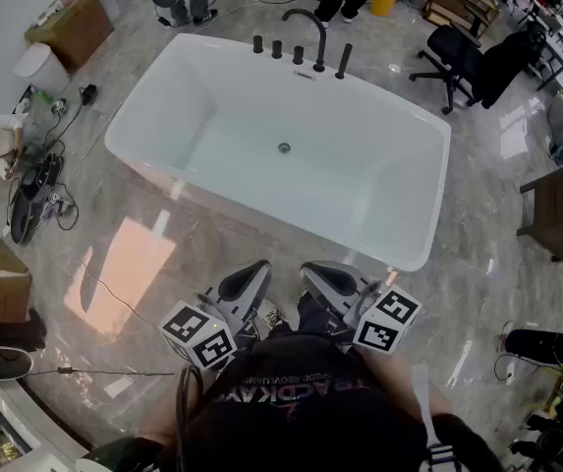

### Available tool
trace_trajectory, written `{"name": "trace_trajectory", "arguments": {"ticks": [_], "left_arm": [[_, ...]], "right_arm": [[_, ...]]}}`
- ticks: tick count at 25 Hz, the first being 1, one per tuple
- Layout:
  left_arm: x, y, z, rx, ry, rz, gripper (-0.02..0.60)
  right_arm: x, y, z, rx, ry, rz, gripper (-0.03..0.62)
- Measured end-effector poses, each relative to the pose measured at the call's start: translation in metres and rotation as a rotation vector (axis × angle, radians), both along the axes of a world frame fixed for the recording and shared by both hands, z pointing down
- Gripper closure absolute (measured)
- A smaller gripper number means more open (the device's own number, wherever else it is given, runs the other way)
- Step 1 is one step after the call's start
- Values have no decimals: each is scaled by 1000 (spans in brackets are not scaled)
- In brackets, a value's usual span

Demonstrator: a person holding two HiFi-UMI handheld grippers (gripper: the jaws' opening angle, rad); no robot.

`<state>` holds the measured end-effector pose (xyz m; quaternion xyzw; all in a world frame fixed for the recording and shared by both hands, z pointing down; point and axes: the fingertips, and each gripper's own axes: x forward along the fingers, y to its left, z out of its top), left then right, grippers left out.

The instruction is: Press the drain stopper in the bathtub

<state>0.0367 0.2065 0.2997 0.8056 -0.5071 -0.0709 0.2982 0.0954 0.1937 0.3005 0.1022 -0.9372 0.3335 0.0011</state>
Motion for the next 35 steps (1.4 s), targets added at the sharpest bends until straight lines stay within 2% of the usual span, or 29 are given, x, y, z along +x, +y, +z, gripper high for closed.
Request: {"name": "trace_trajectory", "arguments": {"ticks": [13, 35], "left_arm": [[0, 5, -1, 1, -2, -10, 574], [4, 5, -6, 9, -6, -16, 574]], "right_arm": [[0, 6, -9, 22, -43, -17, 583], [10, 5, -14, 32, -50, -7, 583]]}}
